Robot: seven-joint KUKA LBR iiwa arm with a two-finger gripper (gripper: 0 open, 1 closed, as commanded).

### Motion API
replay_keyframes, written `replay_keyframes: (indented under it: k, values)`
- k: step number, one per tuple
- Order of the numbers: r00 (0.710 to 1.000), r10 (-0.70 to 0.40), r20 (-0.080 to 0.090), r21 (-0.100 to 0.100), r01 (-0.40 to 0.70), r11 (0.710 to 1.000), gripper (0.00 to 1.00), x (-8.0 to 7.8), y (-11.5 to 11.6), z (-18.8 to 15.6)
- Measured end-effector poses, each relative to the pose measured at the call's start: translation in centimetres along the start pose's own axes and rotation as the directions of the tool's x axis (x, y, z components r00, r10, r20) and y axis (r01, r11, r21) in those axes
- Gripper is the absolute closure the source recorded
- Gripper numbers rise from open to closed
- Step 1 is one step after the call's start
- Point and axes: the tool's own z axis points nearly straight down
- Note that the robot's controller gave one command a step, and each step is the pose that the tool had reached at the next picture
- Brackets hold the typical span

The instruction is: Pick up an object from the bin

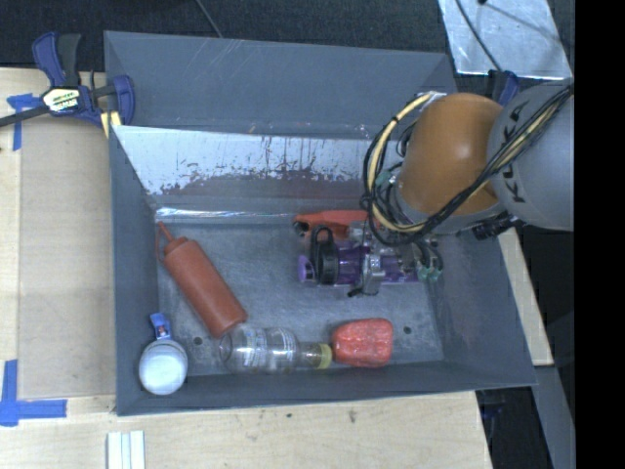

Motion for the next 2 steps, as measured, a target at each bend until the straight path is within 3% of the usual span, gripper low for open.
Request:
replay_keyframes:
  k: [1, 2]
  values:
    - [1.000, 0.008, 0.004, 0.000, -0.008, 1.000, 1.00, 0.2, 0.2, -2.2]
    - [0.999, -0.042, 0.014, 0.001, 0.042, 0.999, 1.00, -1.1, -1.5, -0.2]
